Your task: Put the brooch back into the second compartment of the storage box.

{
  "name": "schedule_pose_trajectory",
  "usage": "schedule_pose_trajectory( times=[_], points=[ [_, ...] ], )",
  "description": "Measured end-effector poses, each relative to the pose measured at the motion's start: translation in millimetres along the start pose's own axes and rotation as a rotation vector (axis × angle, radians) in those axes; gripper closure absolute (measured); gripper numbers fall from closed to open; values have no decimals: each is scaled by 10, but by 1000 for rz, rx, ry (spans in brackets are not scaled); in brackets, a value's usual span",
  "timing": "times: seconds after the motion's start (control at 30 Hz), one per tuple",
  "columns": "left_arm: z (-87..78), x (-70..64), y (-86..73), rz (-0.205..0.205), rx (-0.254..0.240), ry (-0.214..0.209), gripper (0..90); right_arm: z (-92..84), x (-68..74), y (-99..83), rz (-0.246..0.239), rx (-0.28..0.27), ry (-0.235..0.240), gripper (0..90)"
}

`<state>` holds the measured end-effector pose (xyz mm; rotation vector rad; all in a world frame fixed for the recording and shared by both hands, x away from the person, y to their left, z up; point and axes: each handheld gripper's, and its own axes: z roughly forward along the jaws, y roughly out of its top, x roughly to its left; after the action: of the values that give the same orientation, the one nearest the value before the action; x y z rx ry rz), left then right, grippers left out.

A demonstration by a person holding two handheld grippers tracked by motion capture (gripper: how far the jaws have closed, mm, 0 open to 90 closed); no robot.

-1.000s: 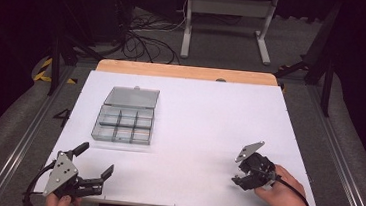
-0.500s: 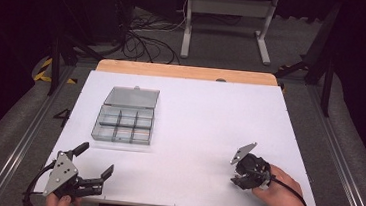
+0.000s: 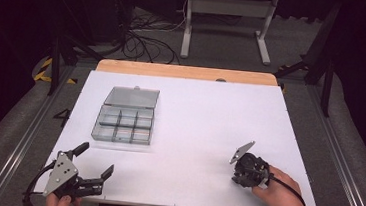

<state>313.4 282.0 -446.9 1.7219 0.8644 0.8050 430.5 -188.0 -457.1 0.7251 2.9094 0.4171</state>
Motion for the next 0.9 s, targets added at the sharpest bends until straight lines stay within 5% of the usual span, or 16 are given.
schedule_pose_trajectory(
  times=[0.3,0.7,0.9],
  points=[
    [3,-1,-1,-3,-3,-1,30,-8,11,3,-3,-9,-9,788],
    [2,0,-1,-3,-2,-1,30,-206,27,35,-8,-112,-44,788],
    [2,0,-1,-3,-3,-1,30,-220,21,30,-13,-120,-53,788]
  ],
)
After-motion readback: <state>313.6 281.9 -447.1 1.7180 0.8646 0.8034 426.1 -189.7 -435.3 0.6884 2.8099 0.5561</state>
